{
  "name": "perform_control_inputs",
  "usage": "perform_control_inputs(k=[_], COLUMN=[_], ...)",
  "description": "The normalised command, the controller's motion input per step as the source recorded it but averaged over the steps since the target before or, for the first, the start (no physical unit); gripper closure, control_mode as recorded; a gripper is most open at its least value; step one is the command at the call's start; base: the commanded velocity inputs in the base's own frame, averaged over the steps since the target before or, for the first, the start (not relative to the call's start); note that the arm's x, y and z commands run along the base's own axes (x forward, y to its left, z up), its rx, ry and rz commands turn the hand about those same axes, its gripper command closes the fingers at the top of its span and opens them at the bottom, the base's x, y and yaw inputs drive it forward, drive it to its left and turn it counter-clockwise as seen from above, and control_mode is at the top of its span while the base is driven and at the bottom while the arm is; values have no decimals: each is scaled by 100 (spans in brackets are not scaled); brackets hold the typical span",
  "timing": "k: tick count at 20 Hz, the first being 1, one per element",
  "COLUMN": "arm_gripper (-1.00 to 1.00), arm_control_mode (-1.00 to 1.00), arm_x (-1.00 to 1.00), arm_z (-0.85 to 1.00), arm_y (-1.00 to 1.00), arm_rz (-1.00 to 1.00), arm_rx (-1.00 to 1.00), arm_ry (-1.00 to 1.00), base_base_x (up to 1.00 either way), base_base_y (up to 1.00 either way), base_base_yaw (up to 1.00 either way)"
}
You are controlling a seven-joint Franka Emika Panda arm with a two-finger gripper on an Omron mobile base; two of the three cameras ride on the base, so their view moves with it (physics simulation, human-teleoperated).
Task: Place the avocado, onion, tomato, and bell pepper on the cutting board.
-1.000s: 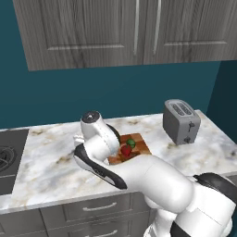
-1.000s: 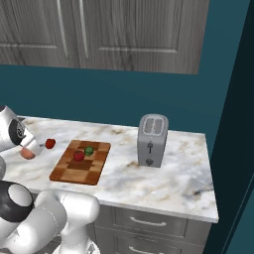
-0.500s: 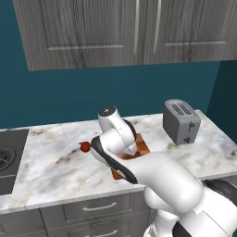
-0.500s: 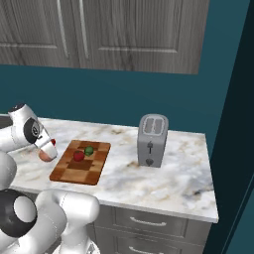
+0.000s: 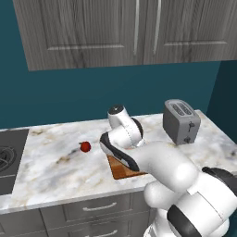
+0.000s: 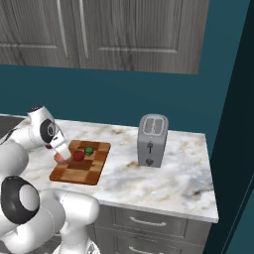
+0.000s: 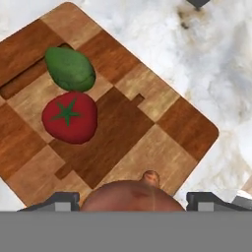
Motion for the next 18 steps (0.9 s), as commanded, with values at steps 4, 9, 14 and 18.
perform_control_inputs(k=[4, 9, 14, 18], arm_gripper=[100, 100, 100, 100], arm_control_mode=[-100, -100, -100, -100], arm_x=[21, 19, 46, 41], arm_z=[-18, -11, -20, -29], arm_y=[-61, -63, -11, 0], arm_rz=[-7, -7, 0, 0], arm_rx=[0, 3, 0, 2], arm_ry=[3, 3, 0, 0], base_base_x=[0, 0, 0, 0], base_base_y=[0, 0, 0, 0], base_base_yaw=[0, 0, 0, 0])
